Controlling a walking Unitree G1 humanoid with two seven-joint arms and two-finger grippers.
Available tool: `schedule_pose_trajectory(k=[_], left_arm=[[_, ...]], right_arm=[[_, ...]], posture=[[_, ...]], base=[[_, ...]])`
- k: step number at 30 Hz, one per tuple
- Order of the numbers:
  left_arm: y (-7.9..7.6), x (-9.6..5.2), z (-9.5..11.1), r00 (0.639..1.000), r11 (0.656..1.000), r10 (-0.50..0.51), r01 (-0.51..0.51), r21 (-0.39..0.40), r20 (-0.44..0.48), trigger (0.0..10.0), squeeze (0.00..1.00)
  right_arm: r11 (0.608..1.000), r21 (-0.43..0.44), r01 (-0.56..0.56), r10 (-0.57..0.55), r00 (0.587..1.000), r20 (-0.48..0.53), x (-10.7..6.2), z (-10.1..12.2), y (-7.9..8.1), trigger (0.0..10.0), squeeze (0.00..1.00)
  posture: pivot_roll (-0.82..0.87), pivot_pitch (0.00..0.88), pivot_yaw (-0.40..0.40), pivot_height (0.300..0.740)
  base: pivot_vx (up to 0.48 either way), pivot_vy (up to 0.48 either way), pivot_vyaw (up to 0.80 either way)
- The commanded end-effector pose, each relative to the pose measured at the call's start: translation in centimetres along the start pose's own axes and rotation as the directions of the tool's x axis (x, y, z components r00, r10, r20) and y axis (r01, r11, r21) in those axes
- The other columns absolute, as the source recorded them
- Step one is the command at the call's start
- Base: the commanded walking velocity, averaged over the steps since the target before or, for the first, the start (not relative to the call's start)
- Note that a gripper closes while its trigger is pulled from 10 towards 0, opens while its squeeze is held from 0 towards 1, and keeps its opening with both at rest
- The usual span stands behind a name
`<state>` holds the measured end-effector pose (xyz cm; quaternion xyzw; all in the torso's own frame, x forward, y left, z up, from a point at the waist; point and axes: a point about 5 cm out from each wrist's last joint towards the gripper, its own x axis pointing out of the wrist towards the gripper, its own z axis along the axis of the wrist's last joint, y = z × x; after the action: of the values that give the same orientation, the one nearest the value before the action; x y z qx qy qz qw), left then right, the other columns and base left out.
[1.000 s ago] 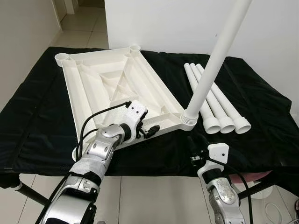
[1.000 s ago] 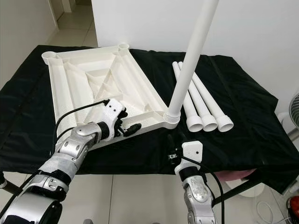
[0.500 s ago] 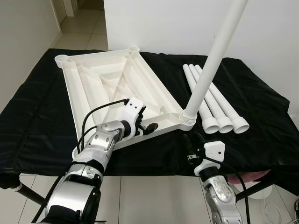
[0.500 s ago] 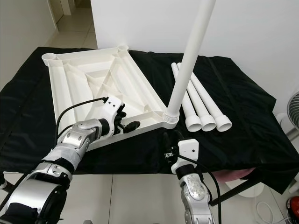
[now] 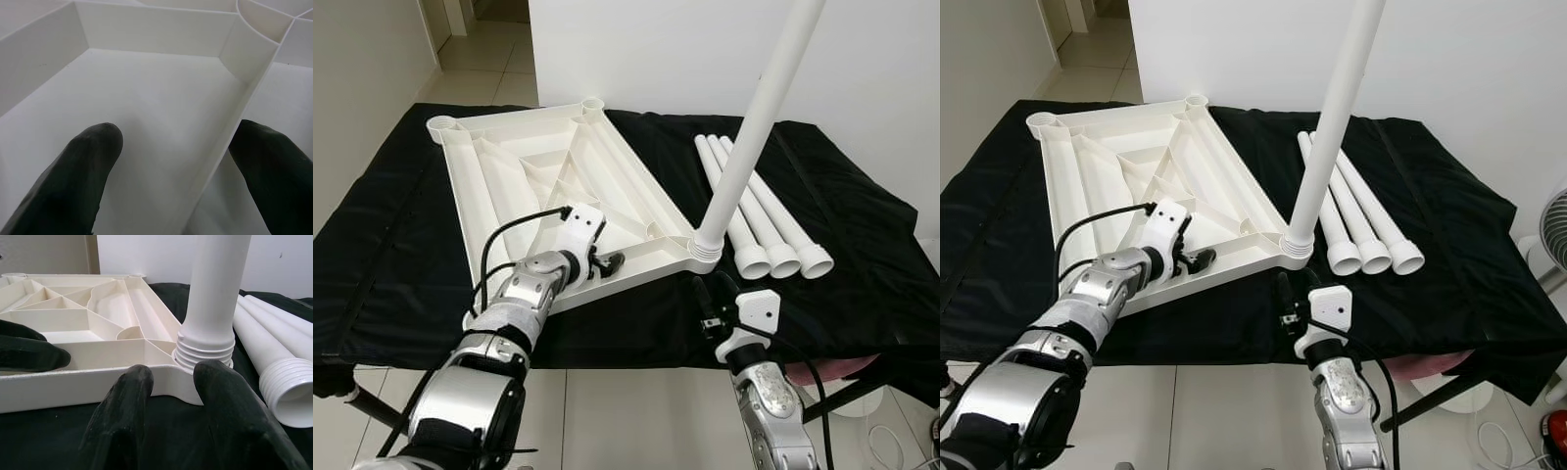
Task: Building children table
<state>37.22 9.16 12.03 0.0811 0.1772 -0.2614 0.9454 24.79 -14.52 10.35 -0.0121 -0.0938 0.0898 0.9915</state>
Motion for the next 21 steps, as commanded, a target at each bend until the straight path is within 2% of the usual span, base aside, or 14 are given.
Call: schedule_pose_trajectory(k=[1, 2, 3, 4, 5, 6, 7, 21], left_arm=[[2.11, -0.38, -0.83, 0.95, 0.951, 0.31, -0.31, -0.013, -0.044, 10.0, 0.0], [1.98, -0.25, -0.61, 0.952, 0.953, 0.303, -0.303, -0.007, -0.038, 7.0, 0.0], [1.98, -0.25, -0.61, 0.952, 0.953, 0.303, -0.303, -0.007, -0.038, 7.0, 0.0], [1.8, -0.15, -0.47, 0.956, 0.956, 0.292, -0.293, -0.009, -0.032, 5.6, 0.0], [1.61, -0.04, -0.37, 0.957, 0.958, 0.288, -0.288, 0.001, -0.028, 2.8, 0.0], [1.61, -0.04, -0.37, 0.957, 0.958, 0.288, -0.288, 0.001, -0.028, 2.8, 0.0], [1.43, 0.04, -0.31, 0.96, 0.96, 0.28, -0.28, 0.003, -0.024, 0.0, 0.0], [1.34, -0.03, -0.13, 0.964, 0.964, 0.264, -0.264, 0.011, -0.01, 0.0, 0.0]], right_arm=[[1.0, -0.004, 0.011, -0.011, 1.0, -0.014, -0.06, -0.27, -0.15, 10.0, 0.0], [1.0, -0.006, 0.012, -0.013, 1.0, -0.016, -0.06, -0.28, -0.15, 10.0, 0.0], [1.0, -0.006, 0.012, -0.013, 1.0, -0.016, -0.06, -0.28, -0.15, 10.0, 0.0], [1.0, -0.008, 0.014, -0.014, 1.0, -0.017, -0.08, -0.29, -0.16, 10.0, 0.0], [1.0, -0.009, 0.015, -0.015, 1.0, -0.018, -0.08, -0.31, -0.18, 10.0, 0.0], [1.0, -0.009, 0.015, -0.015, 1.0, -0.018, -0.08, -0.31, -0.18, 10.0, 0.0], [1.0, -0.012, 0.017, -0.017, 1.0, -0.02, -0.09, -0.34, -0.23, 10.0, 0.0], [0.999, -0.019, 0.026, -0.027, 0.999, -0.028, -0.07, -0.56, -0.29, 10.0, 0.0]], posture=[[-0.1, 0.0, -0.017, 0.74], [-0.1, 0.0, -0.018, 0.74], [-0.1, 0.0, -0.018, 0.74], [-0.1, 0.0, -0.018, 0.74], [-0.1, 0.0, -0.018, 0.74], [-0.1, 0.0, -0.018, 0.74], [-0.1, 0.0, -0.019, 0.74], [-0.1, 0.0, -0.016, 0.74]], base=[[0.0, 0.0, 0.0], [0.0, 0.0, 0.0], [0.0, 0.0, 0.0], [0.0, 0.0, 0.0], [0.0, 0.0, 0.0], [0.0, 0.0, 0.0], [0.0, 0.0, 0.0], [0.0, 0.0, 0.0]])
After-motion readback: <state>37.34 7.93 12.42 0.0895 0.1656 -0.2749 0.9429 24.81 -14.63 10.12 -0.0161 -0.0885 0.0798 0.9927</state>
